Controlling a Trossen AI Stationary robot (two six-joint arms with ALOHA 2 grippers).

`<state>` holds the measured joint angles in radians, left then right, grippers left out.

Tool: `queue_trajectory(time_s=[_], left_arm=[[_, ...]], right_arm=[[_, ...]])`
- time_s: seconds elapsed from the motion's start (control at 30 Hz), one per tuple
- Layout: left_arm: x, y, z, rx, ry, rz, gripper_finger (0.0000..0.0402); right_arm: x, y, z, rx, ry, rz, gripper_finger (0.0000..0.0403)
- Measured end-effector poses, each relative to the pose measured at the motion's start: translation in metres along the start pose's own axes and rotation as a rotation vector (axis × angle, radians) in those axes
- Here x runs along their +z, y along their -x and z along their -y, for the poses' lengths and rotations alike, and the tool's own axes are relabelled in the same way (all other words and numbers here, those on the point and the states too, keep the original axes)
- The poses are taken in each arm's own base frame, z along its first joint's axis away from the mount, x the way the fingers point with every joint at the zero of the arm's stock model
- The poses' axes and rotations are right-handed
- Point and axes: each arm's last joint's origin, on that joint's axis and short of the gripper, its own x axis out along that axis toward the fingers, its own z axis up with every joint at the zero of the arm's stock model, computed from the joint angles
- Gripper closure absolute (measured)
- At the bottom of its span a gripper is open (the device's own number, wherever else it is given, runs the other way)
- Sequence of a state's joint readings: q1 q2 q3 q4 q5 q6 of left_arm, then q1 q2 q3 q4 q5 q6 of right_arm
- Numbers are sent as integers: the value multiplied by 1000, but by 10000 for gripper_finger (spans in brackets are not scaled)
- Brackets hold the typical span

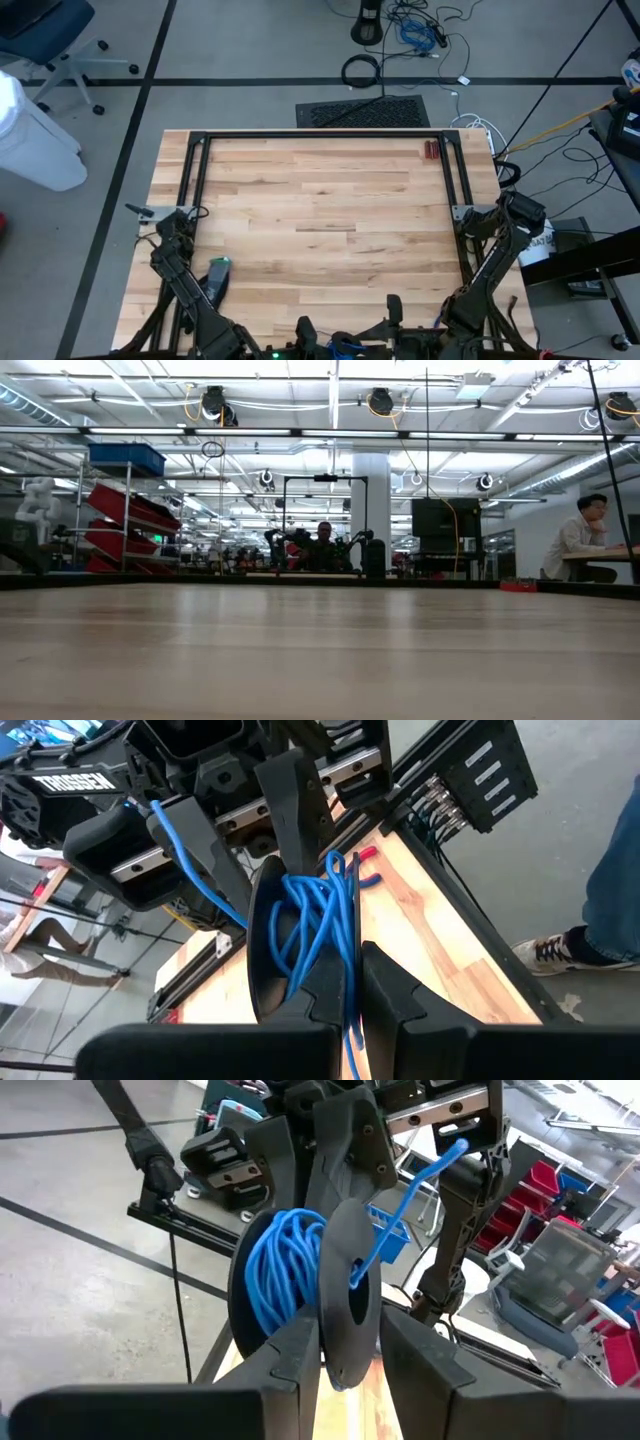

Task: Coil cords
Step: Coil the blue wire onto the spool

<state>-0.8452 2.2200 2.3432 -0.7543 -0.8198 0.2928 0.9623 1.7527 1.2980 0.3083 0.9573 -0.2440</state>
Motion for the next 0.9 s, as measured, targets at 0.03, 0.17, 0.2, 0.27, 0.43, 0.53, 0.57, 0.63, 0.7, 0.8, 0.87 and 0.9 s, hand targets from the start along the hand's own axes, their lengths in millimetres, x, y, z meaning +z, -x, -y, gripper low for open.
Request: queue_trajectory(time_s=[0.03,0.17,0.2,0.27,0.43,0.53,0.57,0.63,0.7,0.8,0.87,0.9], left_arm=[[0,0,0,0,2,2,388],[0,-2,-2,5,9,3,388],[0,-2,-3,6,12,4,388],[0,-4,-5,3,22,8,388],[2,-7,-9,12,56,27,388],[4,-7,-10,19,74,37,387],[4,-7,-10,29,113,38,385],[4,-6,-9,41,167,39,371],[5,-3,-7,49,162,42,345],[7,0,-6,80,176,45,293],[8,4,-4,144,175,33,263],[8,7,-2,174,172,27,251]], right_arm=[[0,0,0,0,0,0,313],[0,0,0,4,-4,3,334],[0,0,0,10,-4,5,345],[0,-1,0,18,-4,7,374],[0,-1,1,8,-8,3,395],[0,-1,1,7,0,4,399],[0,-1,1,2,3,3,399],[0,-1,1,-6,4,1,400],[1,-1,2,-25,1,-1,401],[0,-2,4,-44,5,-8,402],[3,-1,6,-51,-1,-6,402],[5,1,8,-54,-8,-1,402]])
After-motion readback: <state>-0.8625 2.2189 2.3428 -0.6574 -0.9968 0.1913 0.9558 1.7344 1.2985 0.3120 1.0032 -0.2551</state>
